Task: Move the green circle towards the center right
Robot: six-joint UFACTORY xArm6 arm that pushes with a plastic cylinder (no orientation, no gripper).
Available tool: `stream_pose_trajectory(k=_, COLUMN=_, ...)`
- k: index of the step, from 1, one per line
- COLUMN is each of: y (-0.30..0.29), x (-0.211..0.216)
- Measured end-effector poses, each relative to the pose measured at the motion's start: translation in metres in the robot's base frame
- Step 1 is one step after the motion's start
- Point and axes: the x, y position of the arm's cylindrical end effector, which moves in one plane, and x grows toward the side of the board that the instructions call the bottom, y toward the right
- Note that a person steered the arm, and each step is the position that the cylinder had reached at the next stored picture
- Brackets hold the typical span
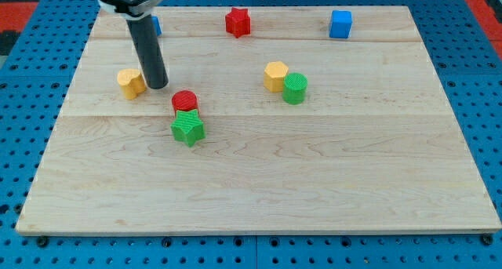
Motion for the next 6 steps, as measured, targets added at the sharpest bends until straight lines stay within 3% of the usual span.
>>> stream_pose_trajectory(k=2, y=0.003, x=0.000)
stream_pose_trajectory(k=3, y=0.035, x=0.000)
stream_pose_trajectory(k=6, y=0.205, x=0.009)
